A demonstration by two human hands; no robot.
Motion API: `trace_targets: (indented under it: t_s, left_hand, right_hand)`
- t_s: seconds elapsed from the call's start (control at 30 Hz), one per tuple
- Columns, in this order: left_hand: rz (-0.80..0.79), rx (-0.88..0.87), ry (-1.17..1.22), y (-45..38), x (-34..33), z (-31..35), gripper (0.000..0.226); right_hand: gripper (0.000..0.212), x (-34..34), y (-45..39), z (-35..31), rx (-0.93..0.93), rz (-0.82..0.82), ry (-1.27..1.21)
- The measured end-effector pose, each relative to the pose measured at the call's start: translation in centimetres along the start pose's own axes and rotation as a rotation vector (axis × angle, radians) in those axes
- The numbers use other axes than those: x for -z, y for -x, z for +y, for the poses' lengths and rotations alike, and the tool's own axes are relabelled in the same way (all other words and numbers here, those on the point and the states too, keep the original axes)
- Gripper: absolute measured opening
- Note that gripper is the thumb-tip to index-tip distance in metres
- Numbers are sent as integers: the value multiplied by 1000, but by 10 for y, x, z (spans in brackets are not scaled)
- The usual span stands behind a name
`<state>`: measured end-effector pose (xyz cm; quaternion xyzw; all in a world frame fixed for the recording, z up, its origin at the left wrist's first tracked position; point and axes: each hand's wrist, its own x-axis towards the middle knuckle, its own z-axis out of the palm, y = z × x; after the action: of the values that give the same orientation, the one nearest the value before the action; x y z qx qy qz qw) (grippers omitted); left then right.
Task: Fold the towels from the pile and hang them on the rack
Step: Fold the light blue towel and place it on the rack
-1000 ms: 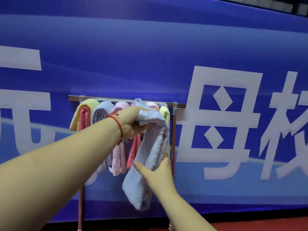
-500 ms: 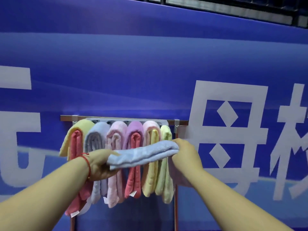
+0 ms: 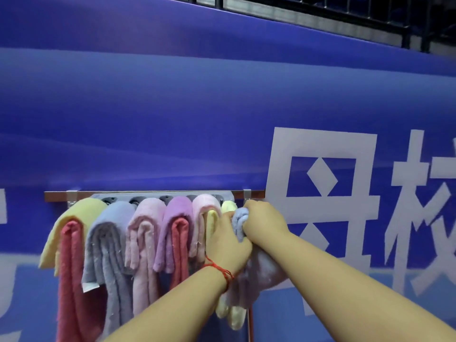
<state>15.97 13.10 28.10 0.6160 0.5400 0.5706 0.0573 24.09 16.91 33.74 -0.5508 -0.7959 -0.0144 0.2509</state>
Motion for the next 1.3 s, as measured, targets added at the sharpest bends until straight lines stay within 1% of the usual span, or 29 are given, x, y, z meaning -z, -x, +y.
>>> trace_targets:
  t_s: [0.07, 0.13, 0.2, 0.23, 0.37, 0.4, 0.47, 0.53, 0.6, 0.73, 0.9, 1.03, 1.1, 1.17, 1.23, 1.3]
  left_hand:
    - [146, -16, -40, -13, -8, -1, 16]
    - [168, 37, 4, -24, -12, -2, 14]
    - [138, 50, -97, -35, -9, -1, 22]
    - [107, -1, -183, -42, -4, -3, 24]
    - [-108, -349, -626, -74, 30, -3, 23]
    - [-143, -407, -693, -81, 37, -1, 20]
    - [-156, -472, -801, -93, 45, 3, 20]
    - [-152, -450, -957, -105, 47, 9, 23]
    - [-160, -404, -1080, -115, 44, 13, 25]
    - [-210, -361, -1268, -129, 34, 13, 22]
    - [-227, -452, -1389, -151, 22, 6, 20]
    - [-264, -557, -1499, -168, 9, -1, 19]
    - [-292, -619, -1546, -172, 3, -8, 20]
    - [-328, -652, -1580, -171, -3, -18, 22]
    - [-376, -648, -1603, -171, -8, -28, 24]
    - [-425, -646, -1570, -170, -8, -35, 23]
  right_hand:
    - [14, 0, -6, 3, 6, 24, -12]
    - [17, 0, -10, 4, 19, 72, 2]
    - [16, 3, -12, 5, 60, 91, 38]
    - [15, 5, -15, 7, 81, 97, 77]
    - [20, 17, -25, 18, 183, 135, 325]
    - [20, 19, -28, 23, 219, 155, 373]
    - [19, 21, -35, 29, 255, 205, 411]
    - [17, 21, -45, 33, 240, 269, 397]
    - [21, 17, -57, 36, 222, 325, 362]
    - [17, 1, -81, 38, 208, 338, 277]
    - [23, -20, -113, 52, 147, 340, 218]
    - [19, -40, -130, 61, 102, 383, 142]
    - [21, -51, -133, 63, 70, 397, 123]
    - [28, -66, -131, 65, 47, 370, 101]
    - [36, -86, -123, 67, 32, 307, 73]
    - [36, -104, -113, 68, 5, 259, 10]
